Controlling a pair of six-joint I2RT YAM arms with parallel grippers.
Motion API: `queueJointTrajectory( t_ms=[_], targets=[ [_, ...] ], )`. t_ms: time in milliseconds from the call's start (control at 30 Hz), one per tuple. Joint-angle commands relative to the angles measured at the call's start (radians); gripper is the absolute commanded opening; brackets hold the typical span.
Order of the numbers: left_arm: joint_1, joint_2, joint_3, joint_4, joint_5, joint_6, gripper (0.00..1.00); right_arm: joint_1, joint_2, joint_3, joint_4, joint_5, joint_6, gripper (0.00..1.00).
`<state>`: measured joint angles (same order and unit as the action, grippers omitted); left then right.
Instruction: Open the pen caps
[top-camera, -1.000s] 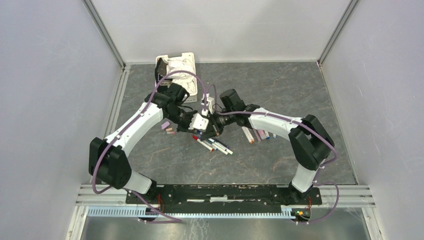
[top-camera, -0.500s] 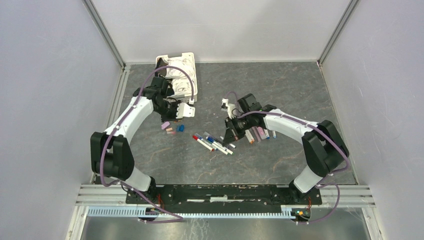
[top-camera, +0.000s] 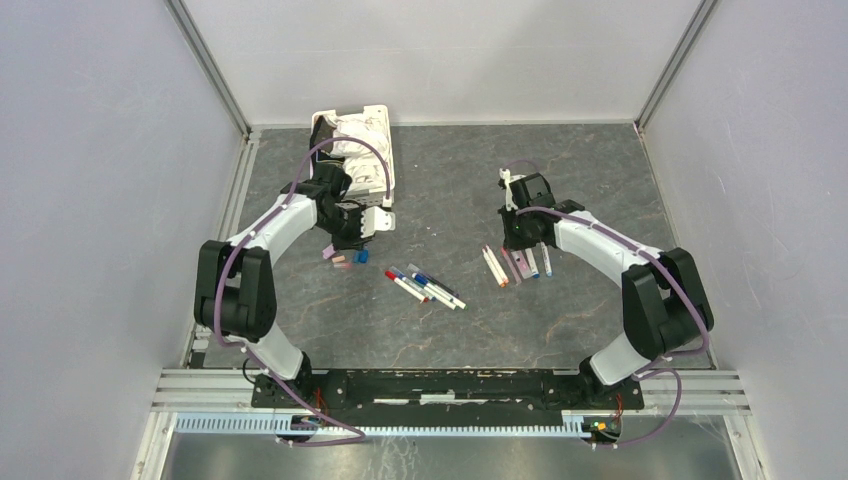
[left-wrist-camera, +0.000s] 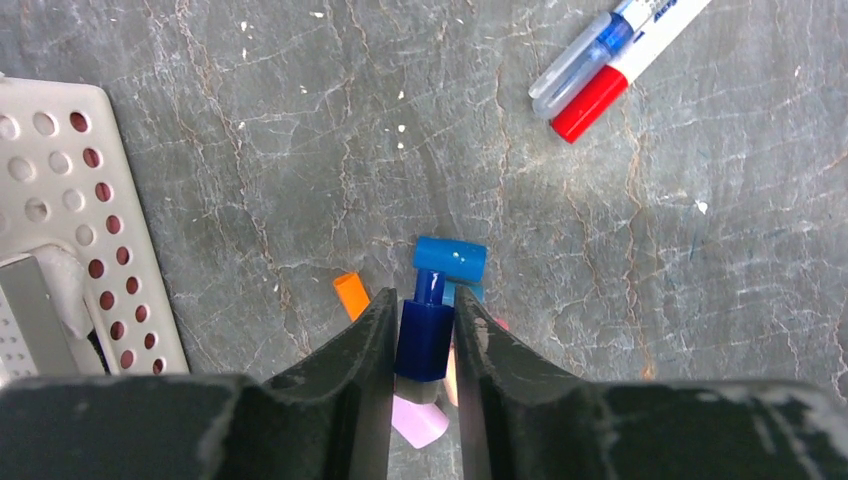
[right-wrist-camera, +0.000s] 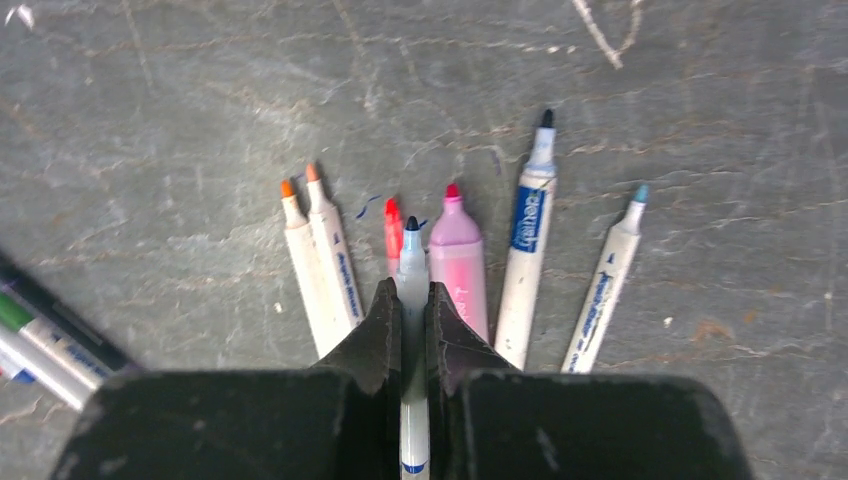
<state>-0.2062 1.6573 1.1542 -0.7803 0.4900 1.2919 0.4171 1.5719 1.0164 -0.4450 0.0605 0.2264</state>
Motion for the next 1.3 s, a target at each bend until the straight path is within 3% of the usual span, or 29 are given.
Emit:
queueJointTrajectory(
  t_ms=[0,233,400,533,567,600,833,1067,1267],
  targets=[
    [-0.002,0.004,-0.004,0.039,0.046,-0.055,0.39,0.003,0.018,-0.009,0.051,0.142,0.030,0.00],
    [-0.002,-0.023,0.015,0.003,0.086,-0.060,0.51,0.003,0.052,-0.034,0.073,0.153,0.022,0.00],
    [-0.001,-0.059,0.072,-0.051,0.126,-0.088,0.59,0.008,0.059,-0.062,0.098,0.125,0.028,0.05],
    [-0.002,-0.109,0.137,-0.080,0.143,-0.144,0.87,0.019,0.063,-0.064,0.098,0.130,0.024,0.14],
    [0.000,-0.123,0.162,-0.093,0.145,-0.160,0.98,0.021,0.062,-0.065,0.097,0.134,0.022,0.17],
    [0.001,-0.131,0.187,-0.103,0.147,-0.169,1.00,0.021,0.062,-0.065,0.097,0.137,0.021,0.19],
    [0.006,-0.213,0.349,-0.137,0.091,-0.285,1.00,0.029,0.044,-0.072,0.097,0.134,0.015,0.29],
    [0.015,-0.320,0.287,0.126,-0.031,-0.560,1.00,0.064,-0.003,-0.061,0.084,0.166,0.011,0.29],
    [0.018,-0.331,0.288,0.109,0.031,-0.610,1.00,0.180,-0.029,-0.015,0.063,0.191,-0.006,0.29]
  ],
)
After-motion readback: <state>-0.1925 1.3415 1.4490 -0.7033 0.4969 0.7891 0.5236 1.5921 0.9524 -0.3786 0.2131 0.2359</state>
